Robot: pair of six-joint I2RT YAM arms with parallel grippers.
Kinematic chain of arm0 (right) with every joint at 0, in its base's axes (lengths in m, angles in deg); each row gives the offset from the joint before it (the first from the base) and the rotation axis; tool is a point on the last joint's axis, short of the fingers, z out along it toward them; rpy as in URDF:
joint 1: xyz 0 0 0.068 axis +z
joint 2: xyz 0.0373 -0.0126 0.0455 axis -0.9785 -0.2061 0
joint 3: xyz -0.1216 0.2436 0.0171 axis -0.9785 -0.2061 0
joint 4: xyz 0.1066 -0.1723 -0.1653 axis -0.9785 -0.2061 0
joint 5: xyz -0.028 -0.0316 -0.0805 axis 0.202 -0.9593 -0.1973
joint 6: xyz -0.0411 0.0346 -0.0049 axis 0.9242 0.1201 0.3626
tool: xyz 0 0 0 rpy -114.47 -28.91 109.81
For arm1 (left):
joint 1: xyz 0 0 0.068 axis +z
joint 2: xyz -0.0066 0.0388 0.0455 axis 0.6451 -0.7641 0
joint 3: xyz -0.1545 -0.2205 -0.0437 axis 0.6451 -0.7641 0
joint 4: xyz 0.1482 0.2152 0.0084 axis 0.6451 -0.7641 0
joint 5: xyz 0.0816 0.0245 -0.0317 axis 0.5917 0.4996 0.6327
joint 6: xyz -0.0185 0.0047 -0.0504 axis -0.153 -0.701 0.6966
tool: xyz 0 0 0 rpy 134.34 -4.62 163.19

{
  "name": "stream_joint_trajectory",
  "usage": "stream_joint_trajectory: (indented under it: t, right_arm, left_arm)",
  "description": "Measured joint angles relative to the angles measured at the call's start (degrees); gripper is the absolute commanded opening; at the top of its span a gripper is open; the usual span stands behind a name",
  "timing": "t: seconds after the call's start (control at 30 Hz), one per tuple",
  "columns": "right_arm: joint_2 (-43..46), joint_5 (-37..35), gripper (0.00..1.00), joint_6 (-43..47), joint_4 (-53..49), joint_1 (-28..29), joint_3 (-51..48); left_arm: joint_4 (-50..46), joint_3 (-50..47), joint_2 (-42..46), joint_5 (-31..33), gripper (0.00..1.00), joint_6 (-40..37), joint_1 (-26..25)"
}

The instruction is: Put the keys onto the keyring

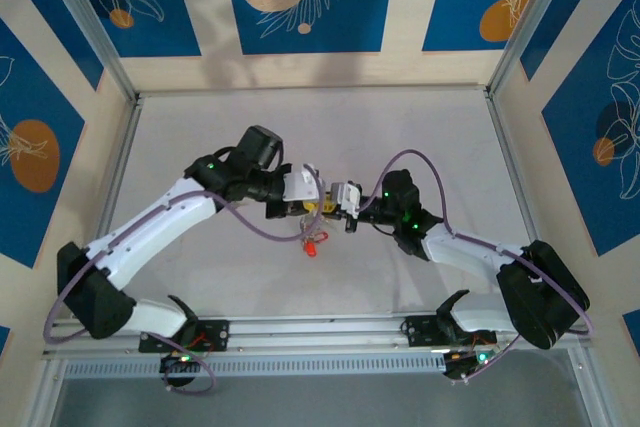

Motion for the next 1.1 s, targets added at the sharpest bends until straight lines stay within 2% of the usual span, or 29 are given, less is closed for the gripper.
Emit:
stream_joint_trajectory:
  t: [0.13,0.37,0.9,1.1]
  right_arm:
    - [0.0,4.2,0.00,-3.1,4.6,-1.7,-1.9]
    - [0.0,9.4,0.00,-5.1,8.2,-2.3,-2.1]
    - [0.0,10.5,0.00,-8.3,11.5,-2.3,-2.1]
    - [-0.1,10.2,0.00,-8.9,11.7,-2.4,-2.1]
  left_arm:
    - [2.4,-4.4,4.9,-4.4,0.28,-1.7,2.4]
    - [3.8,-4.2,4.1,-8.9,0.25,-3.9,4.1]
    - [6.1,-4.2,0.8,-15.2,0.23,-4.0,4.2]
    - [6.3,-4.2,0.4,-16.2,0.03,-3.6,4.3]
